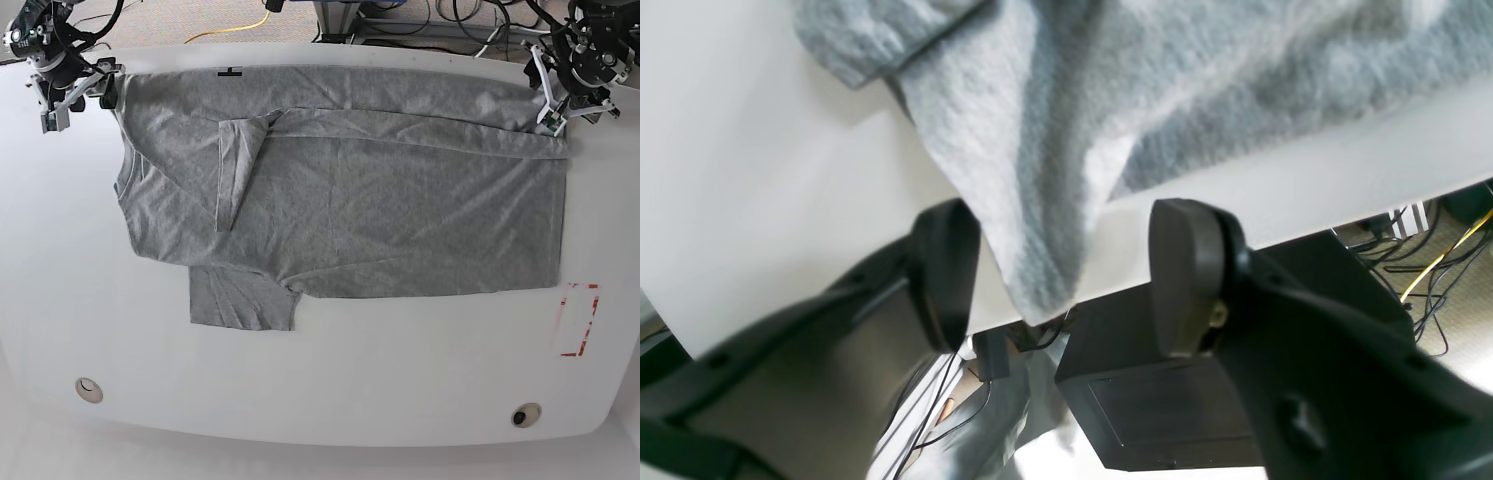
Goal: Layout the t-shirt on the table in an organized manner, then fold the t-shirt properly
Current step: 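Pull the held folded edge with both grippers away from the hem to straighten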
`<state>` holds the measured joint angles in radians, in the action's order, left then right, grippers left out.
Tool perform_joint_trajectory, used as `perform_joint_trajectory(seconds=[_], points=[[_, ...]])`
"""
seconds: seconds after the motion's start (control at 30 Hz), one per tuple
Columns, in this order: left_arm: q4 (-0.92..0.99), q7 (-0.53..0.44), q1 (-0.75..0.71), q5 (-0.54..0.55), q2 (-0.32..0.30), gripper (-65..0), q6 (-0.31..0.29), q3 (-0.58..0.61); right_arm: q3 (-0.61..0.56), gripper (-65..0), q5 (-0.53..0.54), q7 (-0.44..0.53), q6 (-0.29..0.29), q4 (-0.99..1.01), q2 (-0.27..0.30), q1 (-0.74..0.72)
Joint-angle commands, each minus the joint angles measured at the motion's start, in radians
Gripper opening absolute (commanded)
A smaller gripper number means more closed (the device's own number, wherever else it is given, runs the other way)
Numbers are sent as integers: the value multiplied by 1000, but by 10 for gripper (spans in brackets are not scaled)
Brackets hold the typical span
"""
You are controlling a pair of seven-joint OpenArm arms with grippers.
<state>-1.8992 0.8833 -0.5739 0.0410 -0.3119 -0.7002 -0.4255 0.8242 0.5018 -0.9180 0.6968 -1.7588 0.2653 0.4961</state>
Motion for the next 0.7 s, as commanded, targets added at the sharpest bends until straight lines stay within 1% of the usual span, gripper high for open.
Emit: perform_joint_trajectory(seconds=[0.0, 0.13, 0.23, 0.4, 0.53, 0.6, 0.67], points=[[-16, -6, -4, -2, -22, -272, 2, -9, 10, -290, 8, 15, 1, -37, 18, 3], [-16, -5, -4, -2, -54, -272, 2, -9, 10, -289, 13, 14, 1, -66, 18, 3], [-16, -5, -4, 0, -54, -272, 2, -17, 8, -289, 14, 3, 1, -83, 18, 3], [-16, -5, 4, 3, -54, -272, 2, -71, 1, -287, 16, -52, 1, -118, 16, -3], [-18, -5, 38, 4, -54, -272, 2, -91, -1, -284, 13, -60, 1, -138, -27, -32], [-18, -5, 53, 4, -54, -272, 2, -92, -1, -260, 8, -60, 1, -140, -39, -38], [-18, -5, 67, 4, -54, -272, 2, -95, -1, -220, 8, -60, 1, -140, -48, -38]])
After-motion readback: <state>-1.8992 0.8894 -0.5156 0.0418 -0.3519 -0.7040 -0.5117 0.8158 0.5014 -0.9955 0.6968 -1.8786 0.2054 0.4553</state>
